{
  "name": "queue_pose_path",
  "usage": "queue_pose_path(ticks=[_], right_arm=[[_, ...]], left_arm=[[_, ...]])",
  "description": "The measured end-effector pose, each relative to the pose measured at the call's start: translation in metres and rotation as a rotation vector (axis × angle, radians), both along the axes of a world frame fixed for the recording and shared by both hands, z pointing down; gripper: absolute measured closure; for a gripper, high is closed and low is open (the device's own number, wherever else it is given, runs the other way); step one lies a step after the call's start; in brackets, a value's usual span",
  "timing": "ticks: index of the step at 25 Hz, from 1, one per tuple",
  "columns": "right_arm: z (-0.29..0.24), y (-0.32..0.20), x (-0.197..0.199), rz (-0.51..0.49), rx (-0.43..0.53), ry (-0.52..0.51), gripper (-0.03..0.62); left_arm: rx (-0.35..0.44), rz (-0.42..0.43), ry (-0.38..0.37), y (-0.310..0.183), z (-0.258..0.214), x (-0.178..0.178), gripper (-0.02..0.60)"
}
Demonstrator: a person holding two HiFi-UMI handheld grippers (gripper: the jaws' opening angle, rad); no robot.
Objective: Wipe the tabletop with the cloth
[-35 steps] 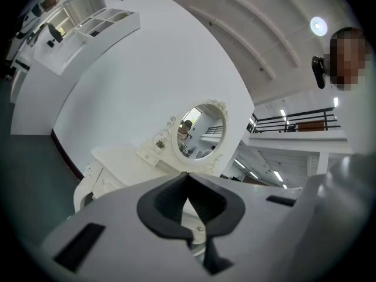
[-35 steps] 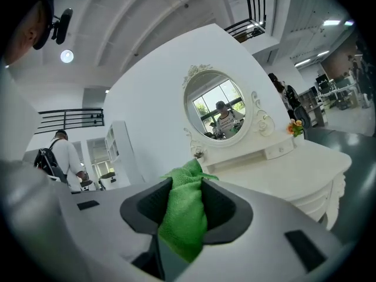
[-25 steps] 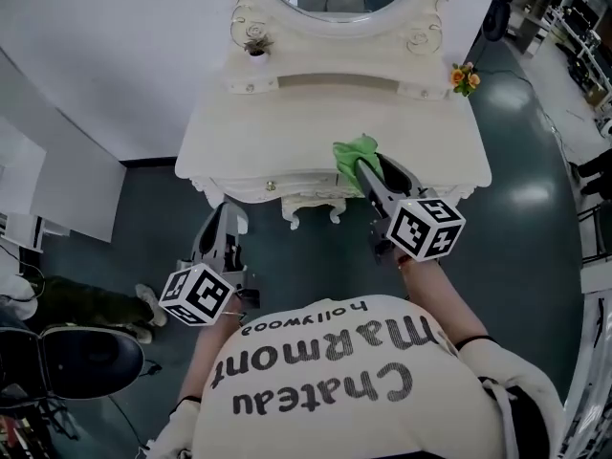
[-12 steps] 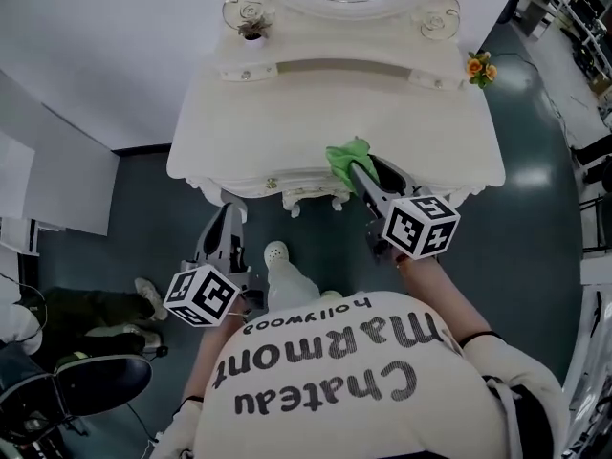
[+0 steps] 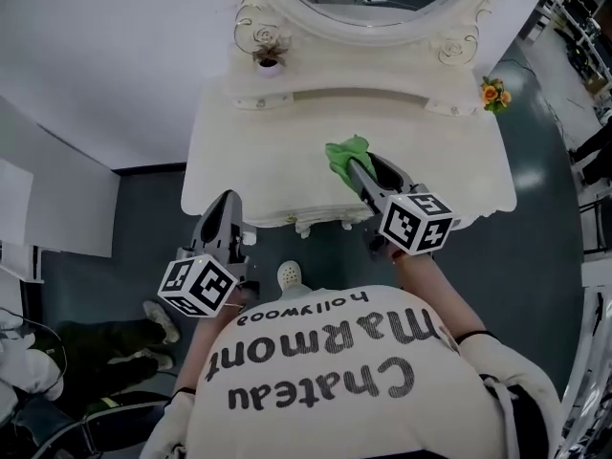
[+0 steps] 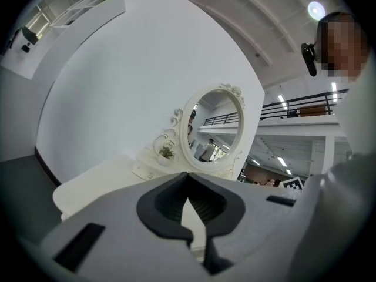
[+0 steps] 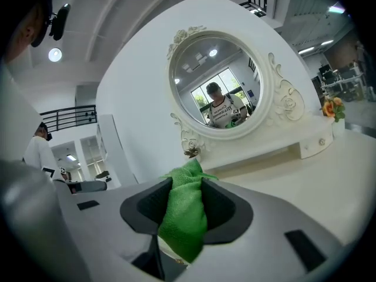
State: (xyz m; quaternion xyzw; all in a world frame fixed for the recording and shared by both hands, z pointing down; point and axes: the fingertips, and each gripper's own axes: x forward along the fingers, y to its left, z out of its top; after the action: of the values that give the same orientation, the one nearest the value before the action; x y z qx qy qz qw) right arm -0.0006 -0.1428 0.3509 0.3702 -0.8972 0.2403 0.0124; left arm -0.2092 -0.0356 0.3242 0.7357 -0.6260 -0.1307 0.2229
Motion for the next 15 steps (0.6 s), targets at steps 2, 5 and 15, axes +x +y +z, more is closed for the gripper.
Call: queue_pose_path(ticks=[2,5,15], right_arm=[[-0.006,-0.013,-0.015,0.008,0.008,-0.007,0.431],[-0.015,-0.031,-0.035,0.025,0.018,-0.022,0.431],[-0.007,-0.072,-0.079,0.116,-0.008,-0.041,0.431]], left_arm=[[0.009,-0.002,-0.003,-0.014,-0.007,-0.019,0.574],[0.022,0.010,-0.008,-0.035,-0.017,-0.042,0.574],[-0.011,0.095,-0.023,-0.090,-0.009,-0.095,0.574]])
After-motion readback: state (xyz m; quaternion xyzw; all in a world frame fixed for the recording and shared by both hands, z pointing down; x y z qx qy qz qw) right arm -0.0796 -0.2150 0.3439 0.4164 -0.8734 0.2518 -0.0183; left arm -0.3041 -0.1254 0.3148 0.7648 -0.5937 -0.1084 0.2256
